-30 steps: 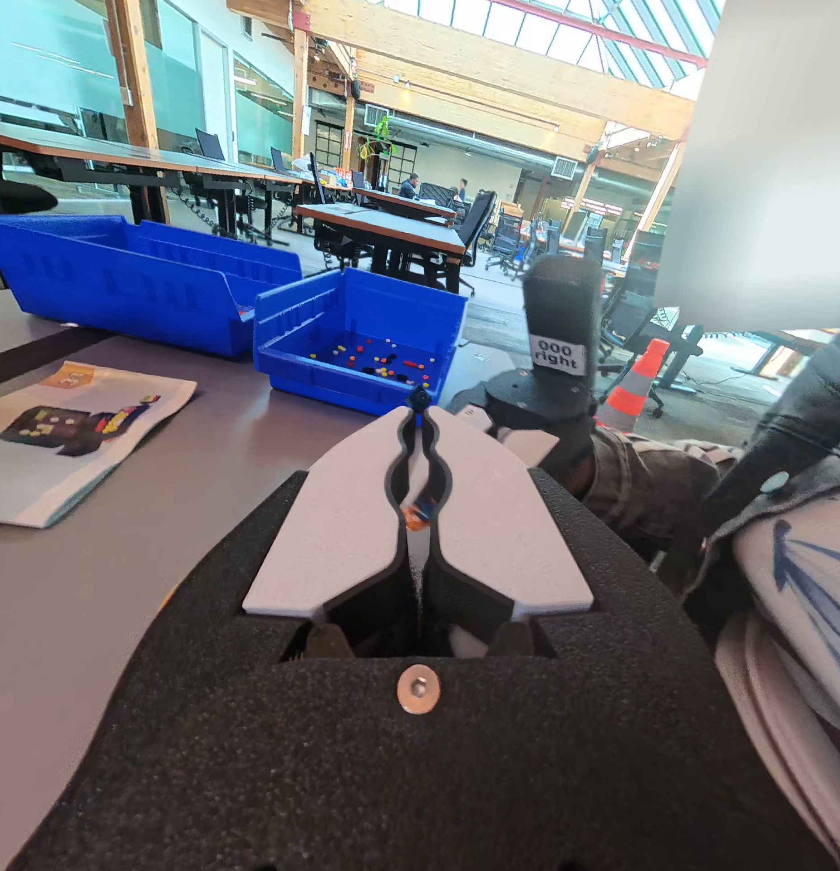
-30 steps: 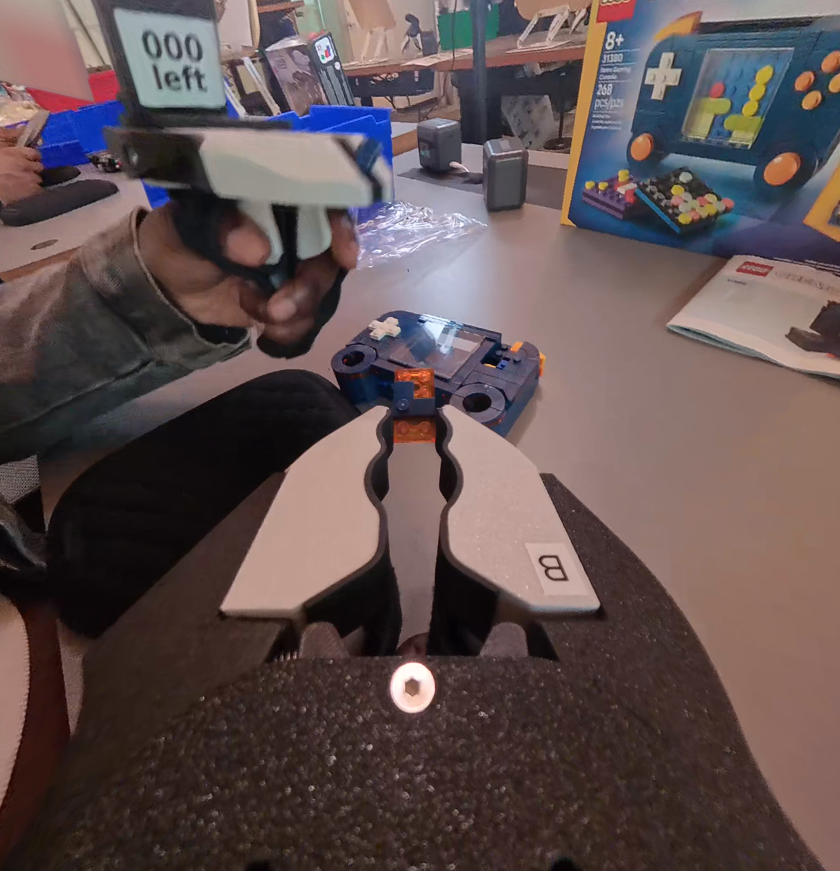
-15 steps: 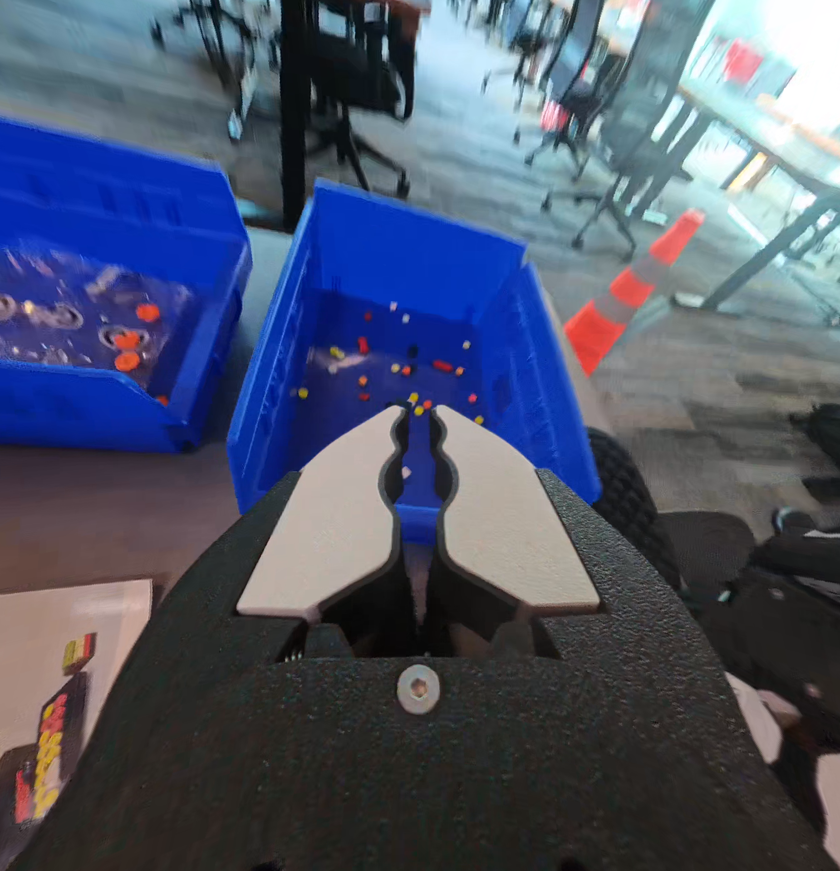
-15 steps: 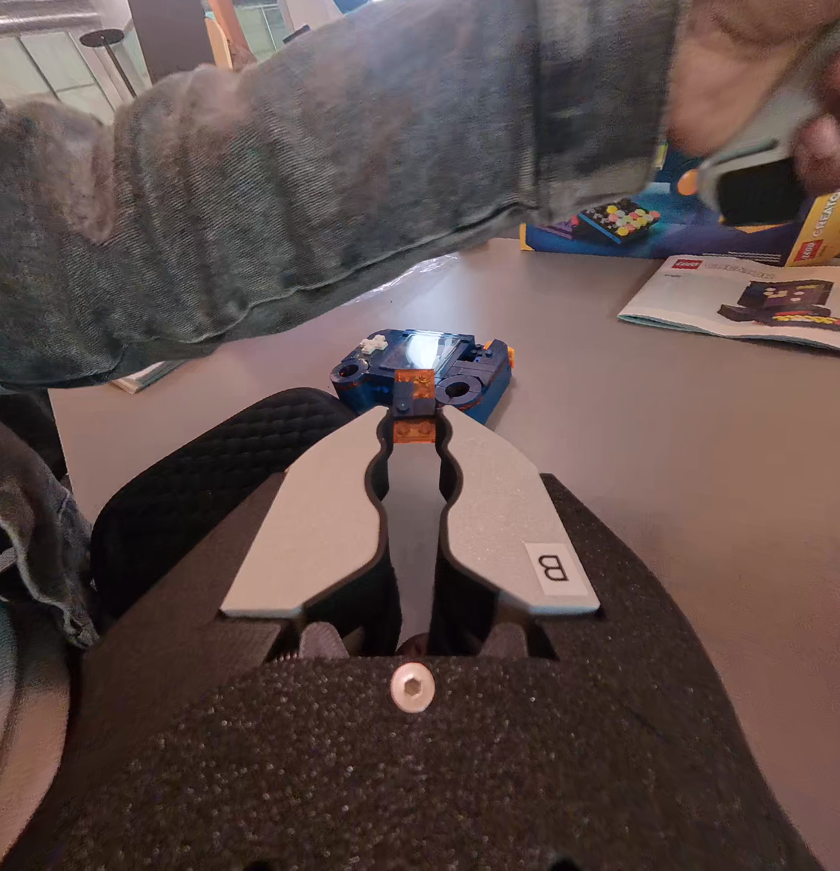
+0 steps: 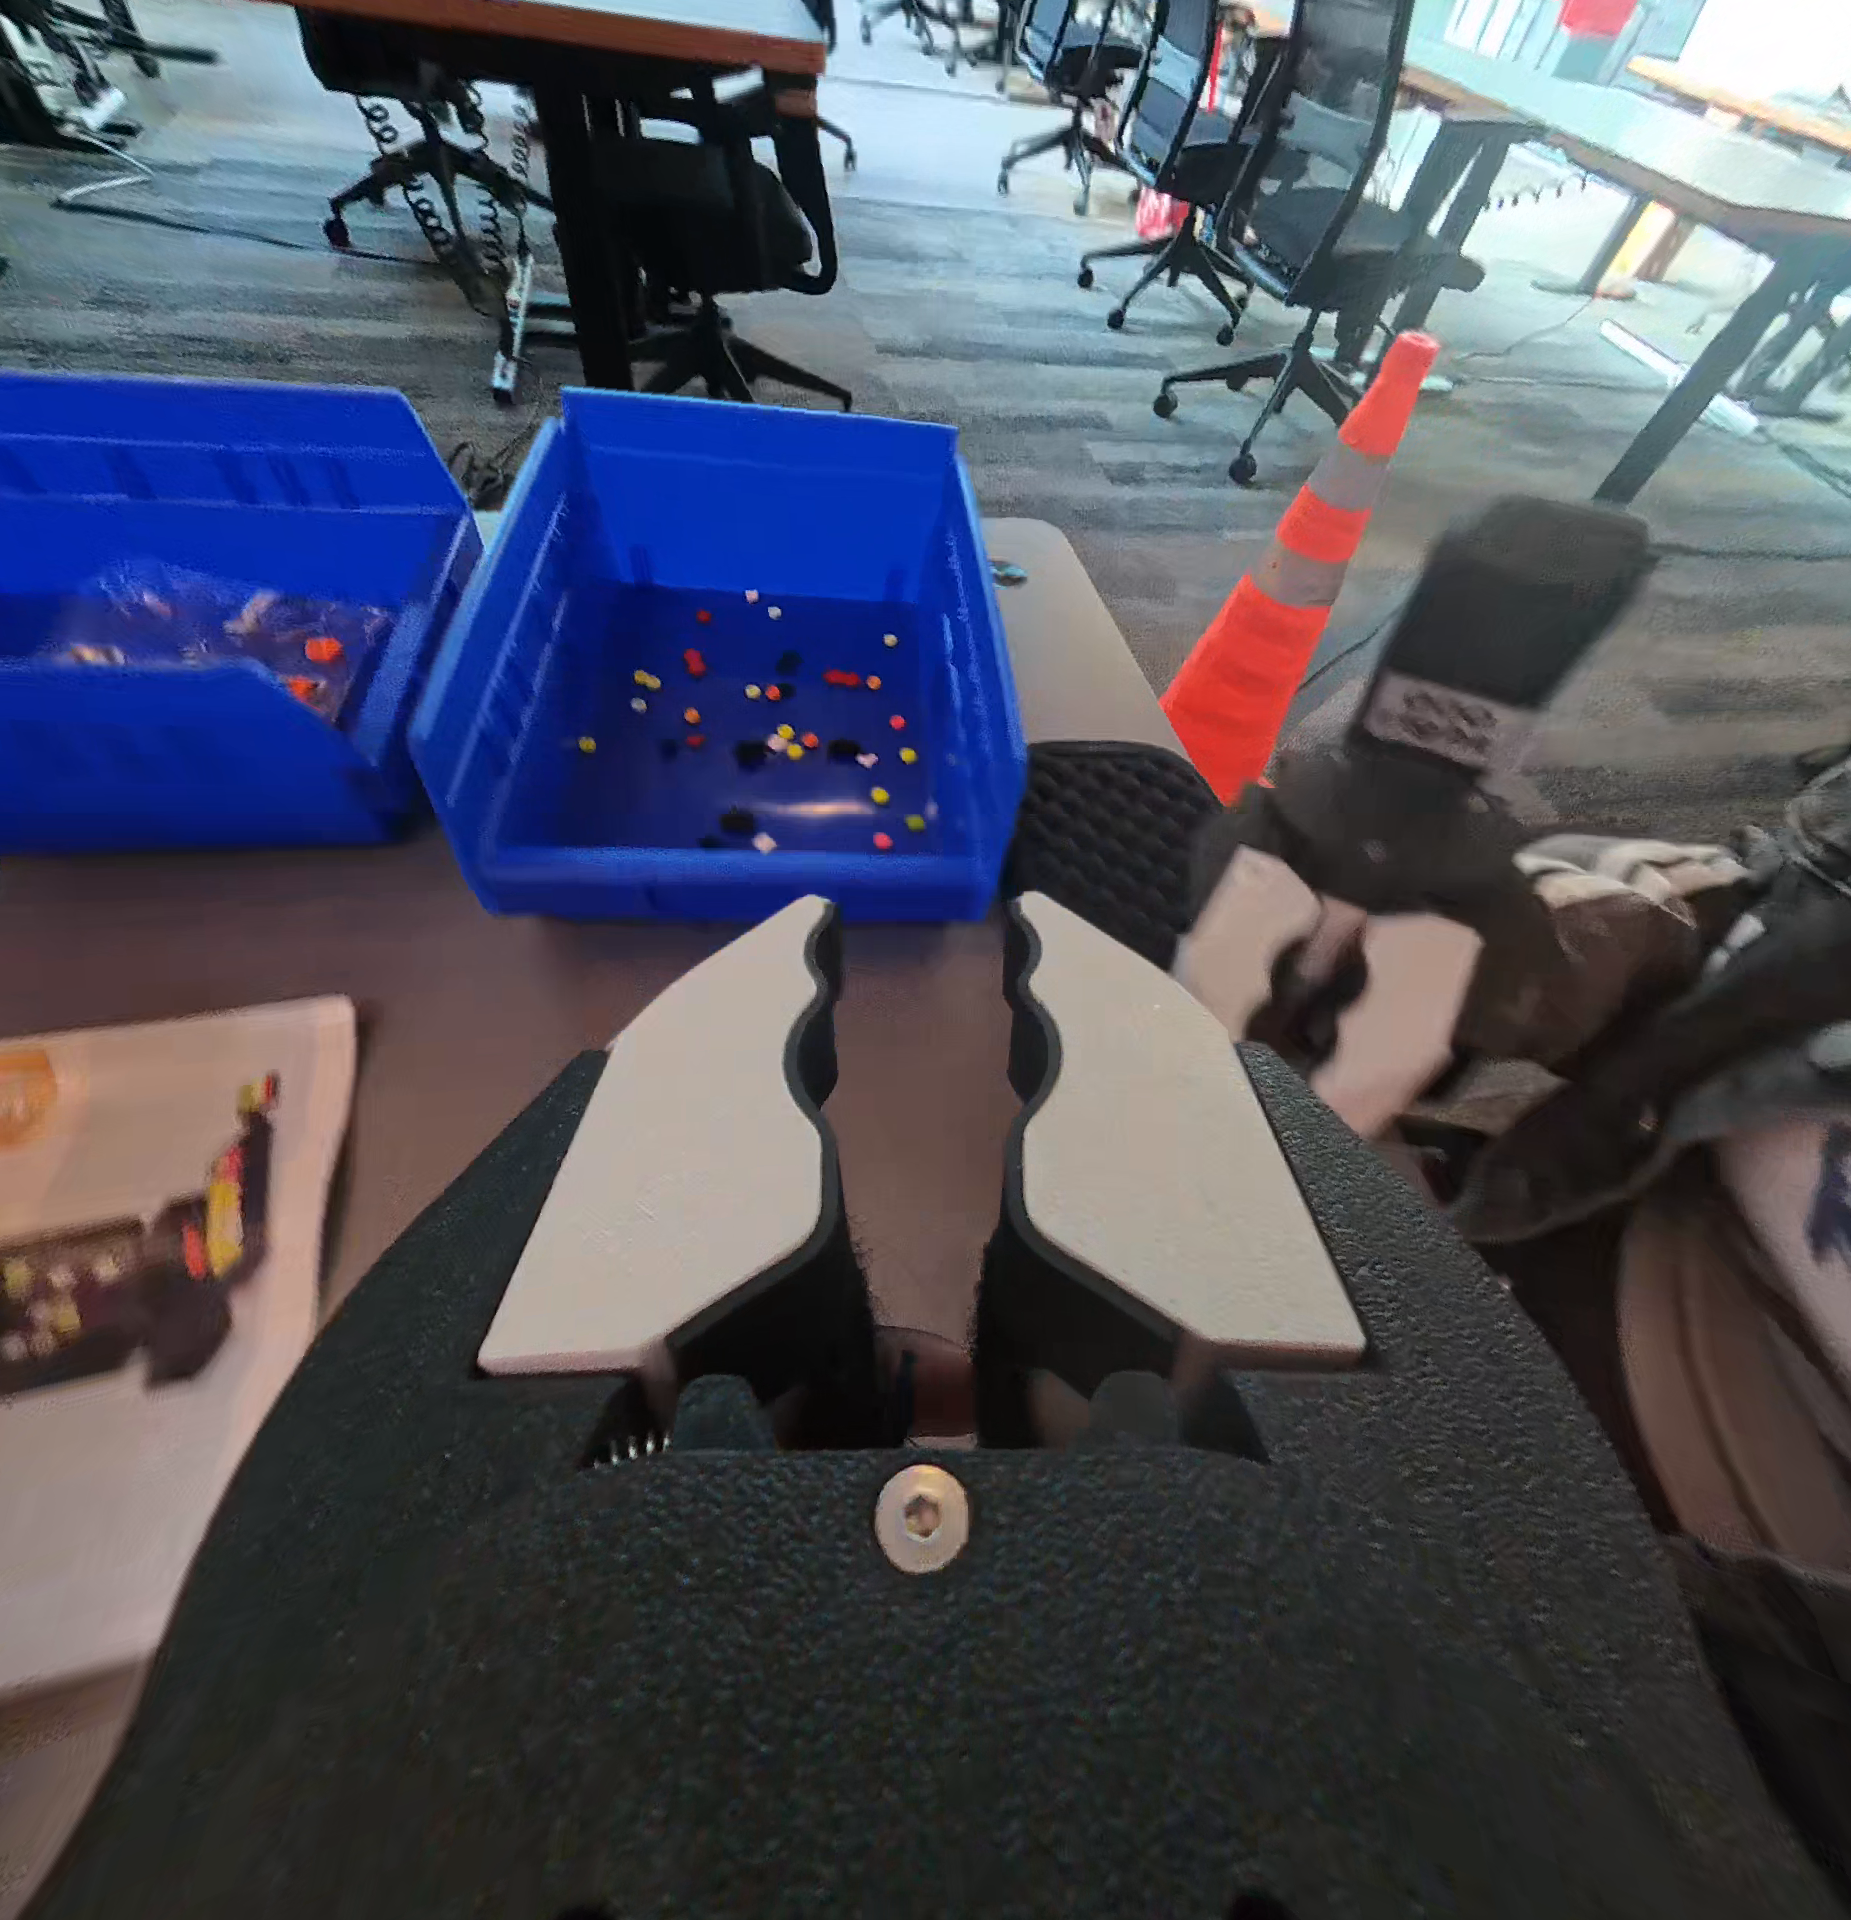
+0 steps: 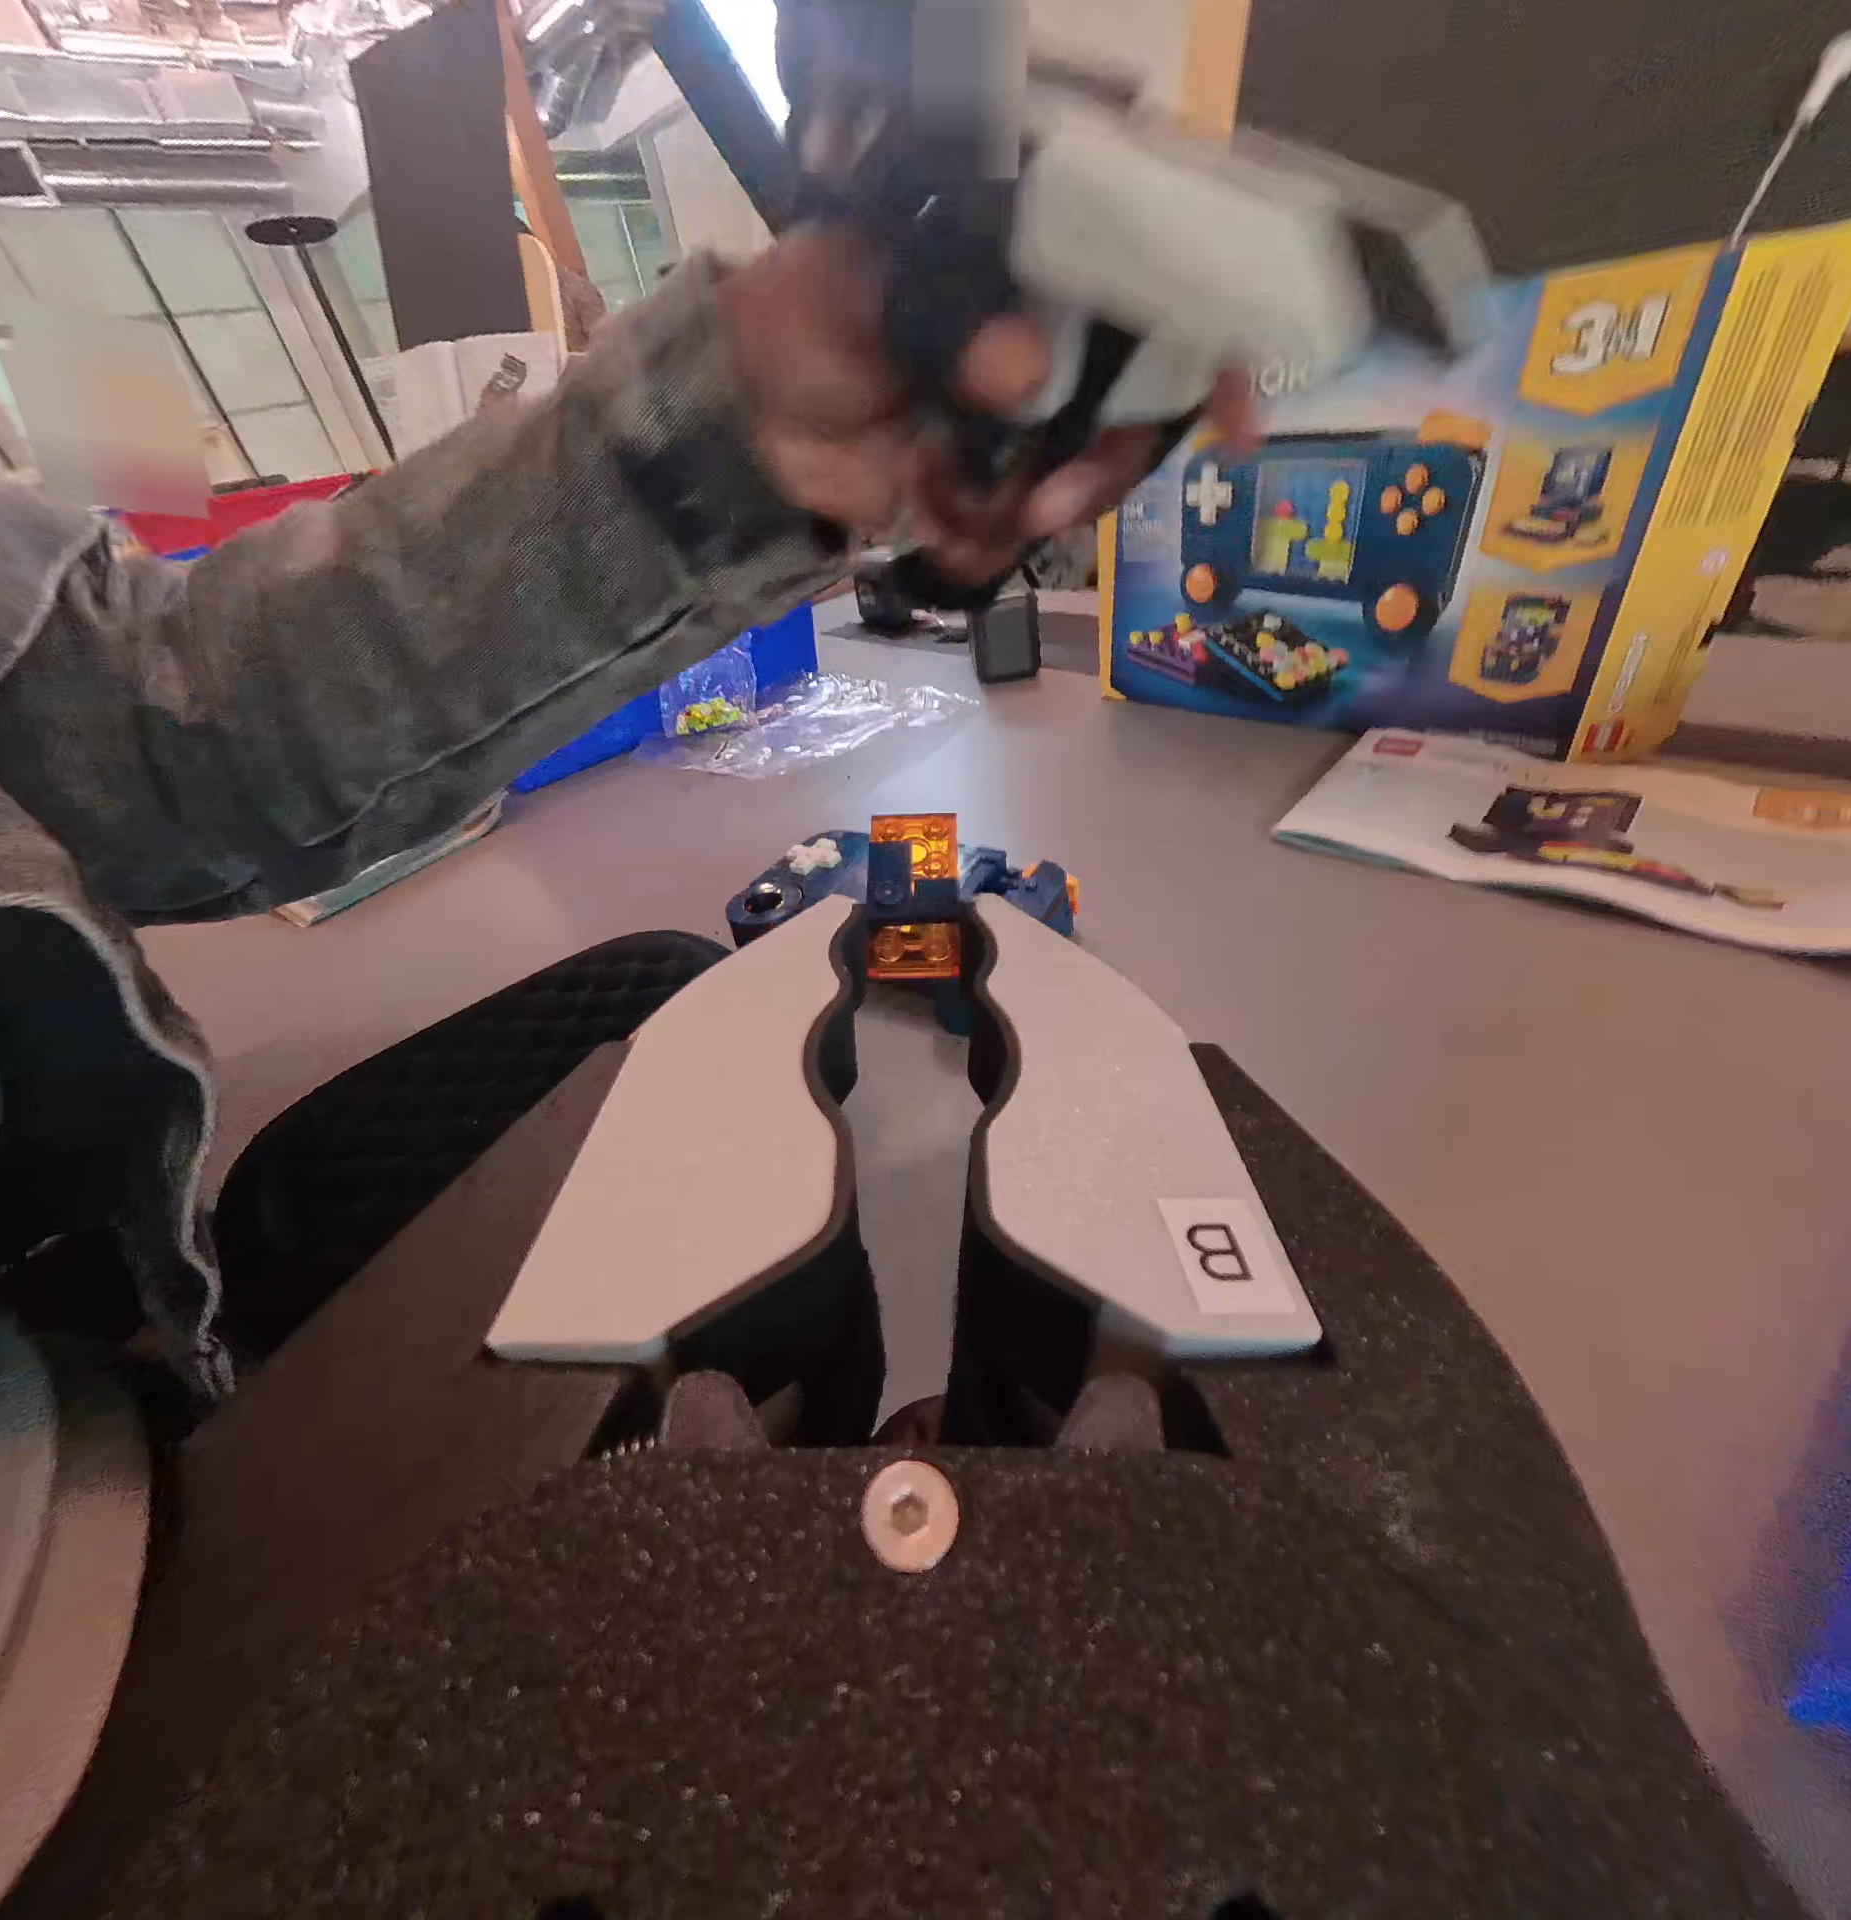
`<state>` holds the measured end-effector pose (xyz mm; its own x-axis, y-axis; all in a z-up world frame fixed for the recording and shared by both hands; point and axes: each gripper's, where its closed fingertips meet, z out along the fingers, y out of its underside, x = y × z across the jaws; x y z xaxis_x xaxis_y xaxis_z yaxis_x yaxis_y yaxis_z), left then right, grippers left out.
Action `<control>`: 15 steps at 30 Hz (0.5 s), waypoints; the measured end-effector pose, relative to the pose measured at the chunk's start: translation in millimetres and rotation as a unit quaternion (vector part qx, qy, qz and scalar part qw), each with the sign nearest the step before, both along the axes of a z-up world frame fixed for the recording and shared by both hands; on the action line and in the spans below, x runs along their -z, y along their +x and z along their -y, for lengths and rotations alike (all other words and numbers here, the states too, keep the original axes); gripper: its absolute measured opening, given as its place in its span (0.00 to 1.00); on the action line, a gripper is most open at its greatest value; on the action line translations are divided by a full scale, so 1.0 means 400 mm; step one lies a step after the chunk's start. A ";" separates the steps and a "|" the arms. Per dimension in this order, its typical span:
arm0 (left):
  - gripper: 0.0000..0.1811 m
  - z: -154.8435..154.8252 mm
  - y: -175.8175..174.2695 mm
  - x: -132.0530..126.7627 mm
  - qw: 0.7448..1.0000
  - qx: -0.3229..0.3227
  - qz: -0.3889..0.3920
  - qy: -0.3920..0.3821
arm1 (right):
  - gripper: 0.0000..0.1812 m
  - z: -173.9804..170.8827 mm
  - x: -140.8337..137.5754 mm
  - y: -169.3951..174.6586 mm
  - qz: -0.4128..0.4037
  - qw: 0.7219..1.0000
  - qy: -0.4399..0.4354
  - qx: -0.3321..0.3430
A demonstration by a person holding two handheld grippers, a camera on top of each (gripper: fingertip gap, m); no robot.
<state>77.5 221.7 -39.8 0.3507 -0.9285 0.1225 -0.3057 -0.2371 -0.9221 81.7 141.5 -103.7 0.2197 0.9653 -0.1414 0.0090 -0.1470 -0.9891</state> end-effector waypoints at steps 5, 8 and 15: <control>0.08 0.195 -0.076 0.087 0.981 -0.041 0.143 -0.121 | 0.09 0.033 -0.048 -0.005 0.003 0.991 0.134 -0.020; 0.08 0.256 -0.075 0.091 0.948 -0.047 0.254 -0.187 | 0.09 0.056 -0.050 -0.029 0.044 0.976 0.208 -0.038; 0.08 0.298 -0.080 0.113 0.932 -0.062 0.290 -0.207 | 0.09 0.096 -0.033 -0.086 0.133 0.929 0.334 -0.085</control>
